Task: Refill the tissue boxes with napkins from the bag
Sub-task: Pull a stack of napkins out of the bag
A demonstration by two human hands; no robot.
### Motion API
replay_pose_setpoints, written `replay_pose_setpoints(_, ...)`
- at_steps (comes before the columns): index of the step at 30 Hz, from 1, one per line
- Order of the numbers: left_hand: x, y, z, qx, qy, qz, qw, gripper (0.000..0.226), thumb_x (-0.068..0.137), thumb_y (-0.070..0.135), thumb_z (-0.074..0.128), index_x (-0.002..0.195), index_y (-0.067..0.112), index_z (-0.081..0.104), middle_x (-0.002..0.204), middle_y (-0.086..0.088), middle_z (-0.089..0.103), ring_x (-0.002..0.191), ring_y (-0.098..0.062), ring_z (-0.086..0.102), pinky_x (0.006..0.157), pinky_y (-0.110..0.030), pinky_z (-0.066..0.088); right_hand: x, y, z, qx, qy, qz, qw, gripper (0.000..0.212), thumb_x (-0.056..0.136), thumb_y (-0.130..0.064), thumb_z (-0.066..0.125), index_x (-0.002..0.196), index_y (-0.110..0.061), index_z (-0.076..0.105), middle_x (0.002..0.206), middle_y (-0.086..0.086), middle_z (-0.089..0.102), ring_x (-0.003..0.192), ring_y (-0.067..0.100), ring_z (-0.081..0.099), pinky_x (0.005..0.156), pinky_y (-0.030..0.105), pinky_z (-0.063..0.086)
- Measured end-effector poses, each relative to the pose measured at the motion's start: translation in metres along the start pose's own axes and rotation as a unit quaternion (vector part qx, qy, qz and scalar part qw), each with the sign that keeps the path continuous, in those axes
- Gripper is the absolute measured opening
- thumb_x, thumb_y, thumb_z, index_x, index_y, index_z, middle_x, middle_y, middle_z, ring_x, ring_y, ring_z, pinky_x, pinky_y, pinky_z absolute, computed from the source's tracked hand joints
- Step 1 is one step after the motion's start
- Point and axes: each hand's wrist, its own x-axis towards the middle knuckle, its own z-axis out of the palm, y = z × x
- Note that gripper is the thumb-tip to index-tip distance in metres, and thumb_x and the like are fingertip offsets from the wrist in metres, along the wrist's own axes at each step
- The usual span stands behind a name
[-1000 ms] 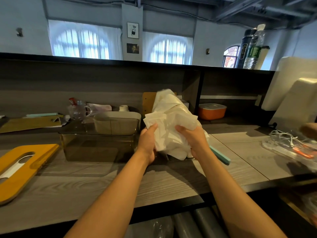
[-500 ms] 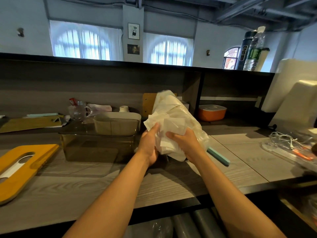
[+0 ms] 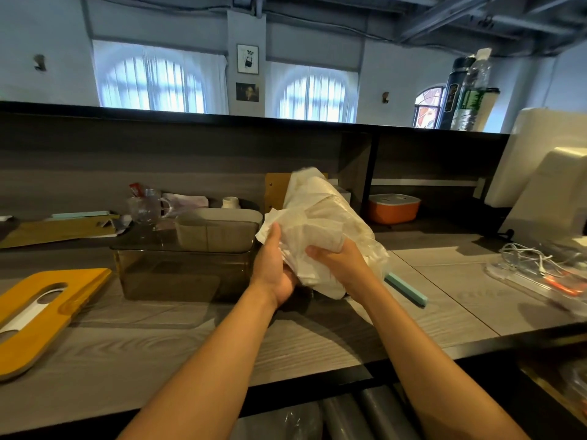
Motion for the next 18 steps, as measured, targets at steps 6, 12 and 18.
replay_pose_setpoints(6,0.002,-0.003,0.0,-0.013,-0.017,0.021,1.0,0.052,0.099,0.056,0.04,0.133,0.021,0.058,0.124,-0.014,0.068,0.116,-0.035,0.064,0.101,-0.057,0.048,0.001,0.001,-0.004,0.028,-0.016,0.041,0.999,0.043,0.081,-0.035,0.078,0.115,-0.029,0.052,0.104,-0.007,0.059,0.092,0.012,0.055,0.074,0.029,0.047)
replay_pose_setpoints(12,0.002,0.001,0.003,-0.101,0.023,0.016,0.994,0.048,0.1,0.048,0.047,0.135,0.017,0.057,0.127,-0.014,0.066,0.117,-0.033,0.062,0.104,-0.053,0.046,0.004,0.002,-0.012,0.017,0.025,0.024,0.999,0.041,0.079,-0.029,0.08,0.114,-0.02,0.06,0.102,-0.003,0.06,0.089,0.012,0.055,0.077,0.027,0.047)
replay_pose_setpoints(18,0.001,0.004,0.003,-0.084,0.042,-0.002,0.996,0.042,0.101,0.046,0.048,0.133,0.02,0.057,0.124,-0.011,0.066,0.112,-0.031,0.062,0.093,-0.048,0.051,0.005,0.002,-0.021,0.181,0.148,0.02,0.972,0.034,0.082,-0.021,0.077,0.112,-0.021,0.061,0.102,0.003,0.067,0.093,0.018,0.064,0.07,0.029,0.052)
